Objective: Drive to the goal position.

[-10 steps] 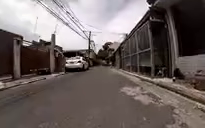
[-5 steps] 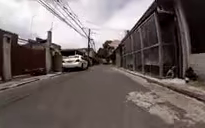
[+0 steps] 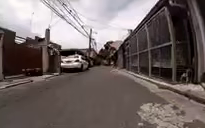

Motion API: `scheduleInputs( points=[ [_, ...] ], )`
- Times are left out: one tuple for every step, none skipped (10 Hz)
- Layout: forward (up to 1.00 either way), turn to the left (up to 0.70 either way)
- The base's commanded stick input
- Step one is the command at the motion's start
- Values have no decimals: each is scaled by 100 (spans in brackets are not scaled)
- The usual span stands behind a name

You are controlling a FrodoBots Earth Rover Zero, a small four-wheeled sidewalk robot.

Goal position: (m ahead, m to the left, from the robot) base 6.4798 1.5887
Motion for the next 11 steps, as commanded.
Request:
scheduleInputs(
  points=[
    [100, 0],
    [100, 0],
    [100, 0],
    [100, 0],
    [100, 0],
    [100, 0],
    [100, 0],
    [100, 0],
    [100, 0],
    [100, 0],
    [100, 0]
  ],
)
